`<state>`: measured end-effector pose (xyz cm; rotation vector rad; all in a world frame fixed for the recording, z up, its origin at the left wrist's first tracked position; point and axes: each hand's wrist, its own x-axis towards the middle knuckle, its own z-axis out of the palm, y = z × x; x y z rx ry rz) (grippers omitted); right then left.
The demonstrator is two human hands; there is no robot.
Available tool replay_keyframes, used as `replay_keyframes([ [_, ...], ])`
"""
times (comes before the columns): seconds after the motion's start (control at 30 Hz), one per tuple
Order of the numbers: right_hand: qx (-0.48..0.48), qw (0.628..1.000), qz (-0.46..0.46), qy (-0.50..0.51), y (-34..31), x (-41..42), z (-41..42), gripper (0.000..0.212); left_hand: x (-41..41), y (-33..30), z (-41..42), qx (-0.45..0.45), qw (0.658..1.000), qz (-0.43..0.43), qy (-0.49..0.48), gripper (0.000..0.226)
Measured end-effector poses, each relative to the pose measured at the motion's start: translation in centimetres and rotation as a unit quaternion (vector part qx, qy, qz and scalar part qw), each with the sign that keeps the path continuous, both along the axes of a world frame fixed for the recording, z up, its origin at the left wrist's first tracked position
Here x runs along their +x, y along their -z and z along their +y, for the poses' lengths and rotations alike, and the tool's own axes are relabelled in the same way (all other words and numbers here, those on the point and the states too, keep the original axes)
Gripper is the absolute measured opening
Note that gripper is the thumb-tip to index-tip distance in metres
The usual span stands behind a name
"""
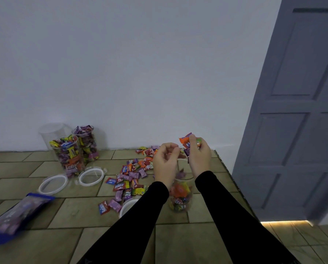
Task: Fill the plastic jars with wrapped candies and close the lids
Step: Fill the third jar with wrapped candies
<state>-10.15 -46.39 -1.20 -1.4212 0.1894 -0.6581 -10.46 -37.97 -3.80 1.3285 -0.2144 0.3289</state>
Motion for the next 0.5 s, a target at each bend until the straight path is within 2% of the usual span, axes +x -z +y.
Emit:
replay_keyframes([
  [0.07,-0.005,1.0,0.011,0.006,0.1,0.1,0.0,0.03,0.1,0.7,0.0,-0.017,0.999,-0.024,-0.023,0.01],
  [0.17,-0.02,1.0,0.018,0.011,0.3,0.2,0.0,0.031,0.6,2.3,0.2,-0.024,0.998,0.034,-0.044,0.034],
  [0.27,-0.017,1.0,0.016,-0.003,0.2,-0.1,0.0,0.028,1.1,3.4,0.4,-0.075,0.978,0.183,0.065,0.068],
  [0.33,-0.03,0.999,0.01,-0.007,0.2,-0.2,-0.1,0.027,1.3,4.1,0.4,-0.068,0.961,0.24,0.124,0.092],
  [0.4,-0.024,0.999,-0.006,-0.029,0.2,-0.3,-0.2,0.027,1.7,4.5,0.4,-0.09,0.956,0.25,0.128,0.095],
  [0.5,-0.022,0.997,-0.013,-0.077,0.3,-0.5,-0.3,0.027,1.8,4.3,0.3,-0.104,0.951,0.258,0.131,0.089],
])
